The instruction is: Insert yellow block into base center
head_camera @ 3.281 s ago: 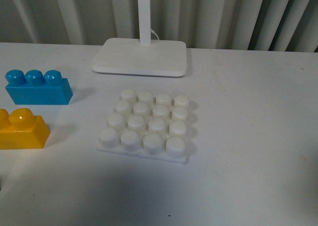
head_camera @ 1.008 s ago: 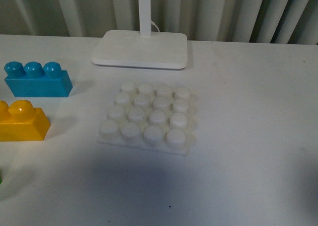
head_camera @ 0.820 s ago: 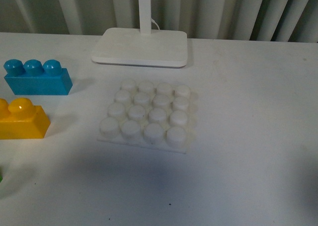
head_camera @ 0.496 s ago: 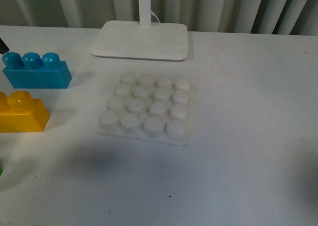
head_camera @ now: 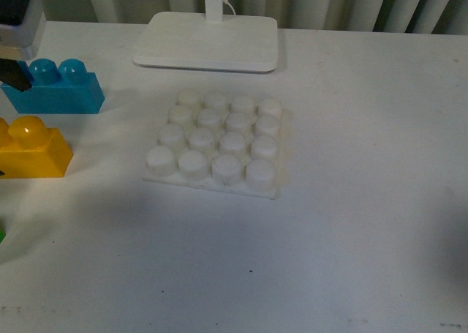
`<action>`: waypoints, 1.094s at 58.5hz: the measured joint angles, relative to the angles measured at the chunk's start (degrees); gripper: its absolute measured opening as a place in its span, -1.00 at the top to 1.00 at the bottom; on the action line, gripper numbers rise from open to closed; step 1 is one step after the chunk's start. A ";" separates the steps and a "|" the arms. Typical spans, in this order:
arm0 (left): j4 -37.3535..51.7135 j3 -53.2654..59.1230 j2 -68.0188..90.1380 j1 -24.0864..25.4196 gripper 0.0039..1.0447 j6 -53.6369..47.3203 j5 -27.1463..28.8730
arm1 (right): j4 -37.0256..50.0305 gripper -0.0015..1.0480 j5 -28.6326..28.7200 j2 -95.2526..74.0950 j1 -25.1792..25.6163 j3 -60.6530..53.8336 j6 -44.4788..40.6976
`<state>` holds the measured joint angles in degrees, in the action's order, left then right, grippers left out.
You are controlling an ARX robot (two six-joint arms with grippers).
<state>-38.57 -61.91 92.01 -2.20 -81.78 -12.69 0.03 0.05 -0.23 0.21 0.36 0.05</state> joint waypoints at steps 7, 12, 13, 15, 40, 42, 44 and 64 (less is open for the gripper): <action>0.22 -0.63 2.08 0.09 -0.88 0.63 0.31 | 0.00 -0.83 0.00 -0.02 0.00 0.00 0.00; 0.39 -1.44 3.45 0.15 -0.88 1.01 0.44 | 0.00 -0.83 0.00 0.00 0.00 0.00 0.02; 0.42 -1.53 3.63 0.15 -0.88 1.03 0.46 | 0.00 -0.83 0.00 0.00 0.00 0.00 0.00; 0.42 -1.84 4.09 0.15 -0.88 1.16 0.48 | 0.00 -0.83 0.00 0.00 0.00 0.00 0.00; 0.33 -2.93 7.72 0.26 -0.39 2.43 0.79 | 0.00 -0.83 0.00 0.00 0.00 0.00 0.02; 0.31 -2.93 7.74 0.31 -0.28 2.43 0.79 | 0.00 -0.83 0.00 0.00 0.00 0.00 0.00; 0.20 -2.93 7.74 0.33 -0.18 2.43 0.81 | 0.00 -0.83 0.00 -0.02 0.00 0.00 0.02; -5.20 -5.77 6.21 -0.68 0.41 3.52 -2.45 | 0.00 -0.83 0.00 -0.02 0.00 0.00 0.02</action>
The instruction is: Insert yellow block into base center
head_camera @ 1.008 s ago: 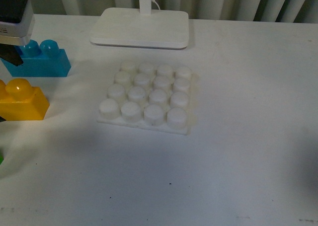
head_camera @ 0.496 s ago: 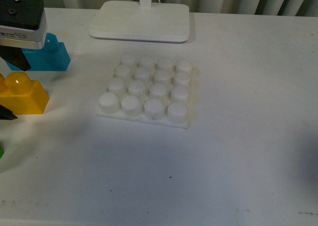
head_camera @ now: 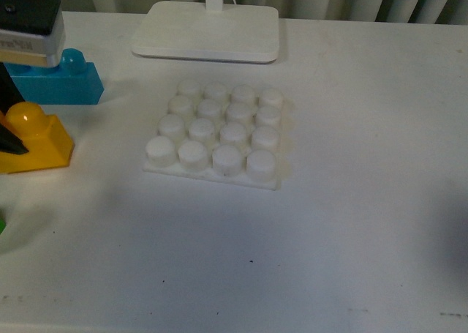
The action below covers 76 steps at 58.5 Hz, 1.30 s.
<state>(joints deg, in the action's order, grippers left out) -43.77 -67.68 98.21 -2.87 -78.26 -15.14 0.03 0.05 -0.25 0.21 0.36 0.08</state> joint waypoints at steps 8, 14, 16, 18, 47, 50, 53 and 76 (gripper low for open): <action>-0.44 -2.54 -1.95 -2.29 0.41 1.53 -1.68 | 0.00 -0.83 0.00 0.02 0.00 0.00 0.00; 0.39 -4.57 -2.36 -4.81 0.42 2.78 -2.38 | 0.00 -0.83 0.00 0.02 0.00 0.00 -0.02; 1.01 -5.57 -2.36 -6.40 0.42 3.72 -2.54 | 0.00 -0.83 0.00 0.02 0.00 0.00 -0.02; 1.11 -6.40 -2.34 -7.78 0.42 4.28 -2.58 | 0.00 -0.83 0.00 0.02 0.00 0.00 -0.02; 6.43 -12.90 6.60 -20.94 0.42 8.98 1.75 | 0.00 -0.83 0.00 0.02 0.00 0.00 -0.02; 6.62 -13.38 7.69 -21.14 0.42 9.05 1.79 | 0.00 -0.83 0.00 0.02 0.00 0.00 -0.02; 6.95 -13.64 8.37 -21.20 0.42 9.09 2.19 | 0.00 -0.83 0.00 0.02 0.00 0.00 -0.02; 7.15 -16.68 12.46 -20.48 0.42 8.79 2.78 | 0.00 -0.83 0.00 0.00 0.00 0.00 0.00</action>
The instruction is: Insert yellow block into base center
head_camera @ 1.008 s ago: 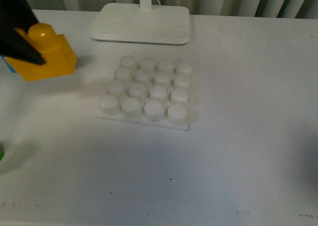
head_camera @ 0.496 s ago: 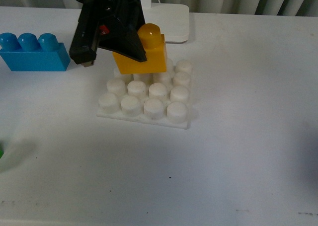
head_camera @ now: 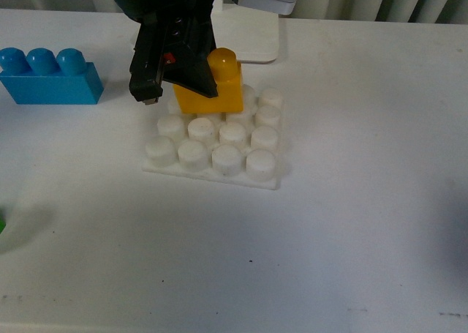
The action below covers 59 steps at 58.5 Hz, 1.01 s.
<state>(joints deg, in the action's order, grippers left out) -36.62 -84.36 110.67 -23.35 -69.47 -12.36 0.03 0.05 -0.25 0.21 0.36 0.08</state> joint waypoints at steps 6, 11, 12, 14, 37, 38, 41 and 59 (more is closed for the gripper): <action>0.00 -0.50 0.48 0.07 0.42 -0.15 -0.15 | 0.00 -0.83 0.00 0.02 0.00 0.00 0.00; 0.04 -0.81 0.83 0.04 0.42 -0.33 -0.20 | 0.00 -0.83 0.00 0.02 0.00 0.00 0.00; 0.02 -0.85 0.90 0.04 0.42 -0.35 -0.24 | 0.00 -0.83 0.00 0.02 0.00 0.00 0.00; 0.02 -1.05 1.07 0.04 0.42 -0.35 -0.39 | 0.00 -0.83 0.00 0.02 0.00 0.00 0.00; -3.74 -2.47 1.55 -0.44 0.42 -0.83 -1.57 | 0.00 -0.83 0.00 0.00 0.00 0.00 0.00; -3.41 -2.45 1.62 -0.44 0.42 -0.94 -1.03 | 0.00 -0.83 0.00 0.00 0.00 0.00 -0.02; -2.93 -2.40 1.81 -0.46 0.42 -1.16 -0.70 | 0.00 -0.83 0.00 0.02 0.00 0.00 -0.02; -0.76 0.31 2.75 -1.36 0.42 -2.40 0.39 | 0.00 -0.83 0.00 0.00 0.00 0.00 0.00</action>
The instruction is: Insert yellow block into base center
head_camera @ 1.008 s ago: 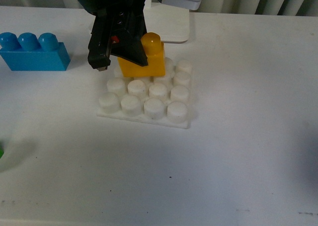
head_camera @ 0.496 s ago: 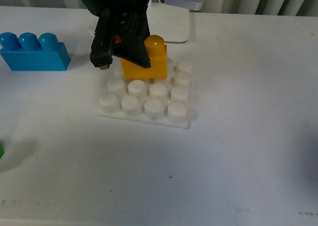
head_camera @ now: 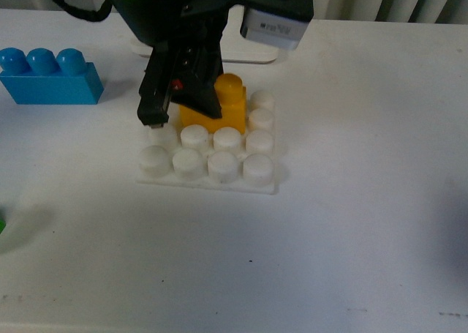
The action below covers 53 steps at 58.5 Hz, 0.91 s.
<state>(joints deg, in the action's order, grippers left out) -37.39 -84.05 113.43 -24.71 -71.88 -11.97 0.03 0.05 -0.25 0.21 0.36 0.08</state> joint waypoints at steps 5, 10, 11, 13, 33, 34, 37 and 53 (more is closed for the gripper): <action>1.03 0.81 0.02 -0.11 0.42 -0.02 -0.02 | 0.00 -0.83 0.00 0.02 0.00 0.00 -0.02; 2.21 1.75 0.00 -0.17 0.42 -0.02 -0.13 | 0.00 -0.83 0.00 0.02 0.00 0.00 -0.02; 2.56 1.99 0.00 -0.20 0.42 0.00 -0.15 | 0.00 -0.83 0.00 0.02 0.00 0.00 0.00; 3.15 2.38 -0.04 -0.22 0.42 0.02 -0.20 | 0.00 -0.83 0.00 0.00 0.00 0.00 -0.02; 4.33 2.82 -0.50 -0.13 0.42 0.17 -0.44 | 0.00 -0.83 0.00 0.02 0.00 0.00 -0.02; 4.33 2.82 -0.55 -0.09 0.42 0.17 -0.42 | 0.00 -0.83 0.00 0.02 0.00 0.00 0.00; 4.37 2.82 -0.70 0.11 0.27 0.39 -0.26 | 0.00 -0.83 0.00 0.02 0.00 0.00 0.00; 7.50 3.43 -4.00 1.73 -0.51 0.57 0.76 | 0.00 -0.83 -0.02 0.02 0.00 0.00 0.00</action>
<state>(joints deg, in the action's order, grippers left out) -29.89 -80.62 109.43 -22.98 -71.31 -11.20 0.03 0.03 -0.23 0.21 0.36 0.08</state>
